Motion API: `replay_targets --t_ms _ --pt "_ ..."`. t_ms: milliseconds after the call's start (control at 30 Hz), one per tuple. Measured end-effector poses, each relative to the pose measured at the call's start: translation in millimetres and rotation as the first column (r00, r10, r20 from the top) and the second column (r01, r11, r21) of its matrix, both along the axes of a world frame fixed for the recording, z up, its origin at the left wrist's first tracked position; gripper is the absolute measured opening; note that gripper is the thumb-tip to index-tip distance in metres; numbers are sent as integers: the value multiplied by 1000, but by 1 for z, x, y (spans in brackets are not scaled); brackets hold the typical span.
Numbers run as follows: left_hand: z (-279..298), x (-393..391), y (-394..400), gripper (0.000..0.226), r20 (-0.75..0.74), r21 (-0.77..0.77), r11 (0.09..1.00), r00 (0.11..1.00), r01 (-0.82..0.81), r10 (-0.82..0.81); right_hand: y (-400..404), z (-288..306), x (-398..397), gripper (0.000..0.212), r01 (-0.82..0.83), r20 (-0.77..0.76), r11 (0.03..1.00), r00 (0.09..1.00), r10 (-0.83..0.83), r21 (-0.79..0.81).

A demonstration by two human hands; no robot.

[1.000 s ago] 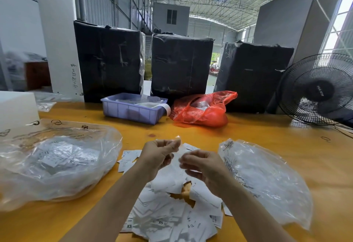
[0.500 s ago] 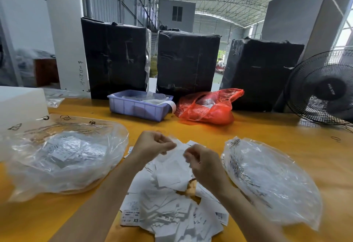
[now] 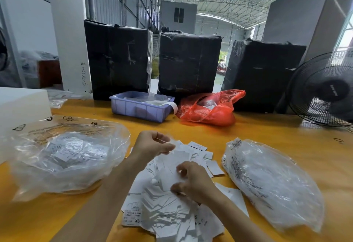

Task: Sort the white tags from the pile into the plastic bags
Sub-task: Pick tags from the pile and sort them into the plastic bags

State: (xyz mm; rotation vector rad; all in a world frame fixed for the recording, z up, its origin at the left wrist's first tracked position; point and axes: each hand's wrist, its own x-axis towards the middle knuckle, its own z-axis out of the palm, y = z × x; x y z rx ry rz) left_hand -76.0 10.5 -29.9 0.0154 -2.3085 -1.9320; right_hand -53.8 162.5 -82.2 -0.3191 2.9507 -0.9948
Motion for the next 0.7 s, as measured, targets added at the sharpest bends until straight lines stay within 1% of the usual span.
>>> replay_targets --t_ms 67,133,167,200,233,267,333,367,400,467,533,633,700 --pt "-1 0 0 25 6 -5 1000 1000 5 -5 -1 1 2 43 23 22 998 1000 -22 -62" --pt "-2 0 -1 27 8 -9 1000 1000 4 -4 0 3 3 20 28 -19 997 999 -30 -66" --pt "-2 0 -1 28 9 -6 1000 1000 -1 1 1 5 3 14 27 -35 997 999 -29 -72" --pt "-2 -1 -1 28 10 -2 1000 1000 -7 7 3 8 4 13 15 -43 994 999 -20 -107" --pt "-2 -1 -2 28 10 4 1000 1000 -15 15 7 12 4 17 -16 -42 981 999 8 -193" --pt "-2 -1 -2 28 12 11 1000 1000 -21 21 11 17 5 23 -65 -40 944 998 55 -325" --pt "-2 -2 -2 29 20 29 999 1000 -24 23 21 27 6 37 -136 -76 797 991 113 -588" --pt "-2 -2 -2 28 26 36 999 1000 -18 17 25 29 4 41 -149 -102 723 989 108 -674" --pt "-2 -1 -1 28 31 42 999 999 -10 8 29 30 2 42 -159 -132 672 987 91 -723" --pt "-1 -1 1 29 39 65 998 999 14 -16 33 32 -1 40 -168 -176 634 983 51 -755" --pt "2 0 4 28 51 88 995 998 43 -48 35 35 -3 40 -156 -183 639 983 23 -753" --pt "6 2 7 28 63 101 991 993 91 -97 41 38 -5 44 -93 -127 669 992 -3 -737" --pt "7 3 10 28 66 90 990 991 110 -116 46 41 -5 35 -73 -82 675 996 18 -734"
